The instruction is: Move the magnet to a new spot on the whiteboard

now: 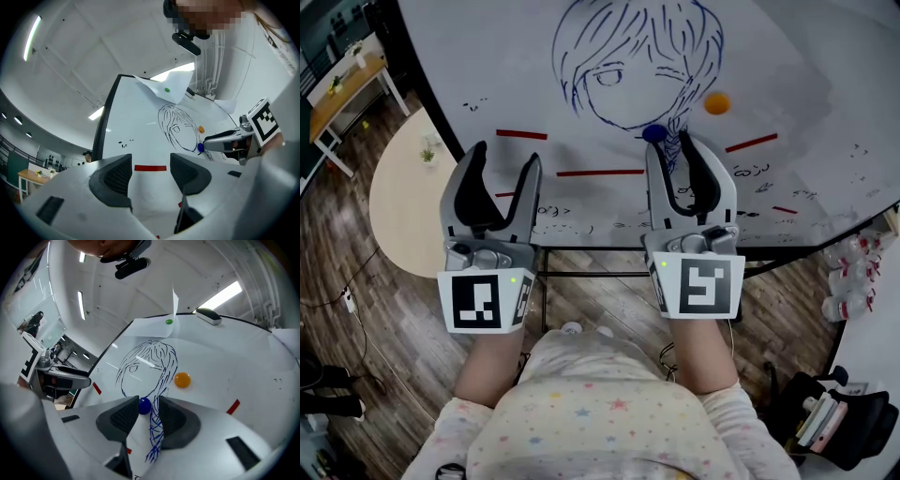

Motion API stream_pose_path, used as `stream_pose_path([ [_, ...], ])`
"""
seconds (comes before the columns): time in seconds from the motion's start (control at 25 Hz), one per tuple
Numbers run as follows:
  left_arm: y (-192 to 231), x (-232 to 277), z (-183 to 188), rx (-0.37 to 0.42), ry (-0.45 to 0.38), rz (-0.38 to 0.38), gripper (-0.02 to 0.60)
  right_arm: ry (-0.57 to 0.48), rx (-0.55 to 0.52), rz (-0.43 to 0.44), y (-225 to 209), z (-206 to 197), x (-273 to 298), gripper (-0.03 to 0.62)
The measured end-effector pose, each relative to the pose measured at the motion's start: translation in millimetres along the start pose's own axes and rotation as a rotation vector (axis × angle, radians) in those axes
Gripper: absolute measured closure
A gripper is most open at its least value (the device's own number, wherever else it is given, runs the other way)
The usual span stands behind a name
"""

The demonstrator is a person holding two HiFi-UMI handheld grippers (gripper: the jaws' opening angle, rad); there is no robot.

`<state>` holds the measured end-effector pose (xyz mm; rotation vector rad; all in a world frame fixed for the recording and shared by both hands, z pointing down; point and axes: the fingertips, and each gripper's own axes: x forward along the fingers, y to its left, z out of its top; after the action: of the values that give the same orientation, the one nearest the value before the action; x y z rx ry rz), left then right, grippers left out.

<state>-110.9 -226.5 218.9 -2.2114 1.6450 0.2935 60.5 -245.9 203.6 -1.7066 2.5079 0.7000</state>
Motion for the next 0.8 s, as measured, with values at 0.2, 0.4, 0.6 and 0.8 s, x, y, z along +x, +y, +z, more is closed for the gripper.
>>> stream_pose_path([
  [0.2, -1.2, 1.4, 0.8, -0.001, -0.003, -0.003, 0.345, 0.010, 0.012, -0.002, -2.4, -2.0, -0.8, 0.468],
  [0.4, -2.9, 2.7, 2.1, -0.001, -0.008, -0.007, 0.345, 0.004, 0.024, -0.001, -4.6, -1.5, -1.2, 0.476],
  [0.6, -4.5, 3.9, 4.3, -0.005, -0.015, -0.012, 0.350, -0.006, 0.037, -0.001, -6.8, -0.4, -2.5, 0.497],
  [0.8, -8.9, 4.8, 6.9, -0.018, -0.031, -0.033, 0.393, -0.012, 0.049, -0.004, -11.1, -0.1, -4.5, 0.536],
])
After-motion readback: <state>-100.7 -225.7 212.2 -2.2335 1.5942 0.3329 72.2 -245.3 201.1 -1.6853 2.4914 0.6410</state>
